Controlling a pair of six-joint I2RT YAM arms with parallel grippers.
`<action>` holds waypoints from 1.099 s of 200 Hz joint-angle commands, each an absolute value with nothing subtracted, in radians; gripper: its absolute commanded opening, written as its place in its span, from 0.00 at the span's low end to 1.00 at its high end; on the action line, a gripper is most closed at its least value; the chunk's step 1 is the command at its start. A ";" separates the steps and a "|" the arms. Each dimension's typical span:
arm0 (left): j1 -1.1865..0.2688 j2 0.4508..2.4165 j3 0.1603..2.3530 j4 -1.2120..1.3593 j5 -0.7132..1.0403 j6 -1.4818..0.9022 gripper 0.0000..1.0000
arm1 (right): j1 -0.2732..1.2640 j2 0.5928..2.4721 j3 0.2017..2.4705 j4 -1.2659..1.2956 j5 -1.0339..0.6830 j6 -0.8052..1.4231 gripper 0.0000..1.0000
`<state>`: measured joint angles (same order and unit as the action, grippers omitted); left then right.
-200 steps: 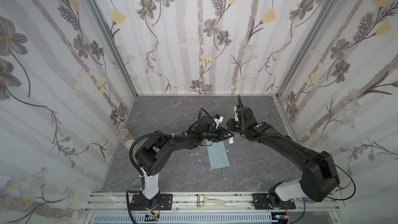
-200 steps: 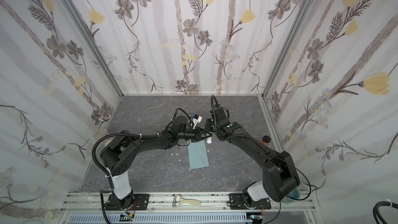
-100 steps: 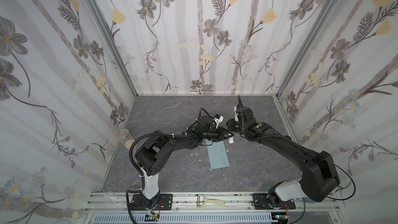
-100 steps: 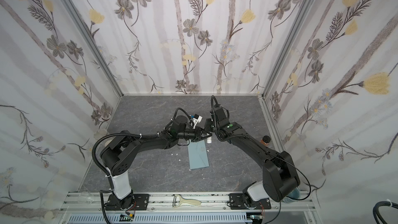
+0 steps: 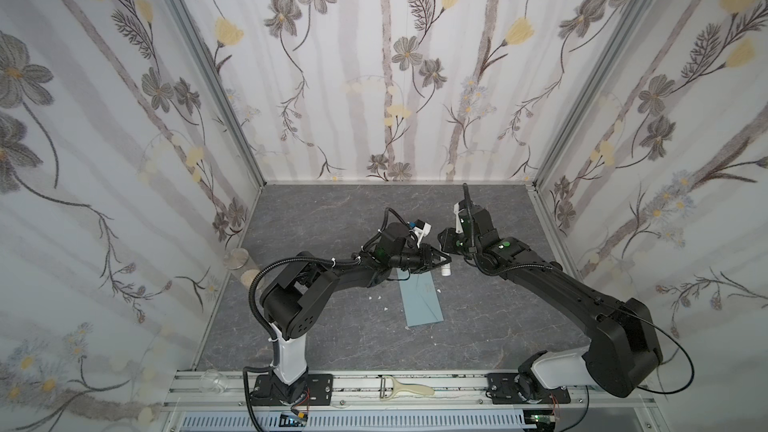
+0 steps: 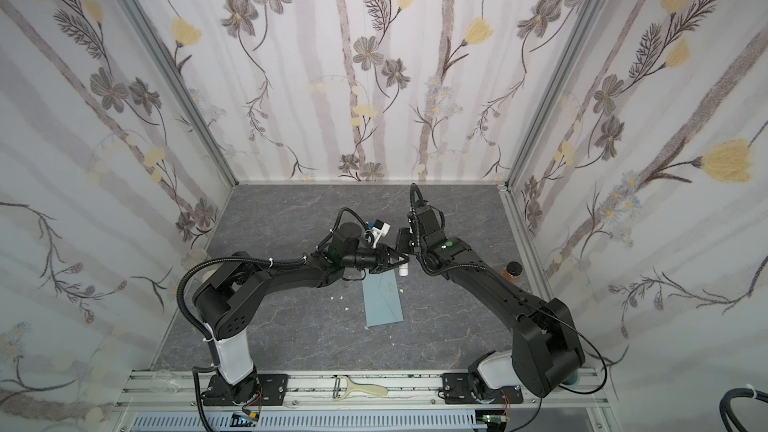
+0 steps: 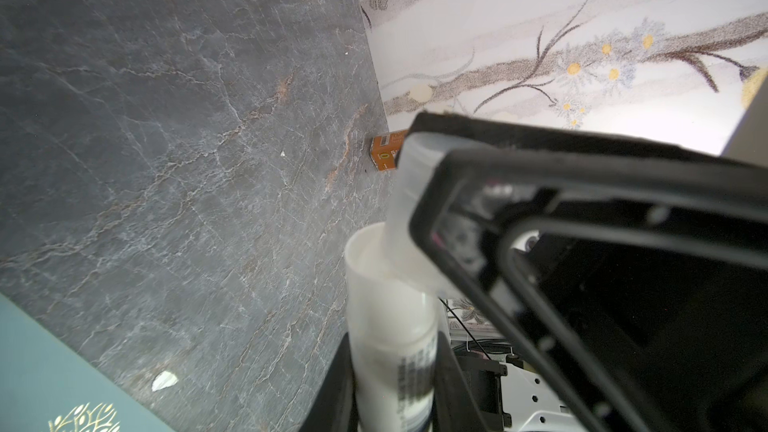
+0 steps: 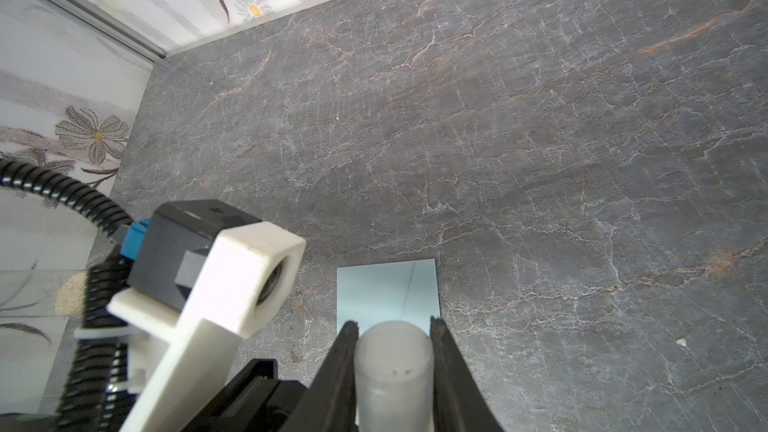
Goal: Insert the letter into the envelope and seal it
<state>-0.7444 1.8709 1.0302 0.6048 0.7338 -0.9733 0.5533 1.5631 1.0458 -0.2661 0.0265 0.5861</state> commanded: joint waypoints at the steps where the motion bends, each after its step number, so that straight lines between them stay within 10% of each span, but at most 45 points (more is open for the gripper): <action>1: -0.743 1.855 1.037 0.652 0.716 -0.976 0.00 | 0.555 1.560 1.041 -0.273 0.018 0.593 0.29; 220: -0.743 1.851 1.023 0.656 0.743 -0.963 0.00 | 0.559 1.555 1.040 -0.288 0.037 0.585 0.28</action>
<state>-0.7433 1.8580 1.0286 0.6071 0.7250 -0.9752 0.5575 1.5631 1.0370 -0.2756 0.0257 0.5926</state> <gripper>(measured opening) 0.209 0.282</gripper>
